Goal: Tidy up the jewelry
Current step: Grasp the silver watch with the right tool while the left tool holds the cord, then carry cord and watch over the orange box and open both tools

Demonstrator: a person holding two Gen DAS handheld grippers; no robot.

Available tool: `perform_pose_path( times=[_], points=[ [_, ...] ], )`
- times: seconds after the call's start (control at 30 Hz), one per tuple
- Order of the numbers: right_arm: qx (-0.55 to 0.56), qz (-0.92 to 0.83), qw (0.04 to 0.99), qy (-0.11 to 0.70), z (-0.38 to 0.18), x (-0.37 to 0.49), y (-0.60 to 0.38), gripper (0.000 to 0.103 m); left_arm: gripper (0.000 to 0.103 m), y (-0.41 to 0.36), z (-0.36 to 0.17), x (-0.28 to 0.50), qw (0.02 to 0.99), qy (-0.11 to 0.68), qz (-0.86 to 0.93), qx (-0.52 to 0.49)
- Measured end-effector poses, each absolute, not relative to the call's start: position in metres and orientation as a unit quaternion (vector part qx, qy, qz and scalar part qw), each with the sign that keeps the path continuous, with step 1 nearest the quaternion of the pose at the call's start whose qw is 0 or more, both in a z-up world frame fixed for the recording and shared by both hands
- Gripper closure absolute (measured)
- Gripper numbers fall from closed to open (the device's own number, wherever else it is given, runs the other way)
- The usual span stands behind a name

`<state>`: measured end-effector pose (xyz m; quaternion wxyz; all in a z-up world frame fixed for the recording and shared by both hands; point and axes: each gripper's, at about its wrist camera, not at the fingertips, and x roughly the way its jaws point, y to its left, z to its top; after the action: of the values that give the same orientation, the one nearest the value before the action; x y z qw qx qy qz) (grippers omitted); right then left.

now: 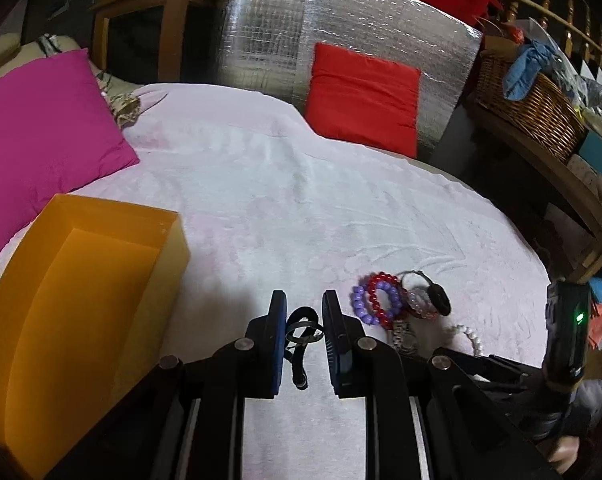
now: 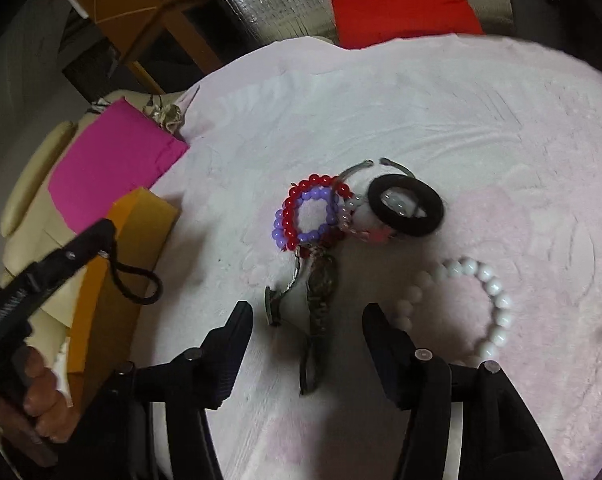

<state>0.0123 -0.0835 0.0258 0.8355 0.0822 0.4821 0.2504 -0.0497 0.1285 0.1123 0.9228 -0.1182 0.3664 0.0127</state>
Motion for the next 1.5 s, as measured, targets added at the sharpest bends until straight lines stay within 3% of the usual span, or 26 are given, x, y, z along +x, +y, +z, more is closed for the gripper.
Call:
perform_pose_path(
  times=[0.23, 0.3, 0.37, 0.53, 0.8, 1.1, 1.27, 1.5],
  points=[
    [-0.002, 0.202, 0.871, 0.449, 0.017, 0.011, -0.048, 0.038, 0.084, 0.130, 0.107, -0.047, 0.917, 0.378, 0.002, -0.127],
    [-0.035, 0.186, 0.880, 0.436, 0.015, 0.006, -0.041, 0.048, 0.084, 0.128, 0.104, -0.045, 0.913, 0.386, -0.006, -0.131],
    [-0.067, 0.167, 0.887, 0.424, 0.014, 0.004, -0.039, 0.078, 0.084, 0.126, 0.103, -0.044, 0.912, 0.388, -0.009, -0.130],
    [-0.013, 0.182, 0.881, 0.436, 0.024, 0.009, -0.062, 0.089, 0.084, 0.123, 0.100, -0.042, 0.910, 0.394, -0.014, -0.130],
    [0.078, 0.253, 0.875, 0.404, 0.057, -0.004, -0.093, 0.089, 0.084, 0.123, 0.103, -0.044, 0.911, 0.389, -0.019, -0.135],
    [0.133, 0.312, 0.876, 0.343, 0.106, -0.037, -0.093, 0.089, 0.084, 0.134, 0.143, -0.075, 0.933, 0.333, -0.001, -0.139],
    [0.165, 0.371, 0.856, 0.320, 0.129, -0.052, -0.060, 0.089, 0.084, 0.163, 0.175, -0.112, 0.943, 0.291, 0.042, -0.155],
    [0.201, 0.447, 0.798, 0.350, 0.129, -0.061, 0.038, 0.089, 0.084, 0.235, 0.200, -0.177, 0.945, 0.257, 0.147, -0.139]
  ],
)
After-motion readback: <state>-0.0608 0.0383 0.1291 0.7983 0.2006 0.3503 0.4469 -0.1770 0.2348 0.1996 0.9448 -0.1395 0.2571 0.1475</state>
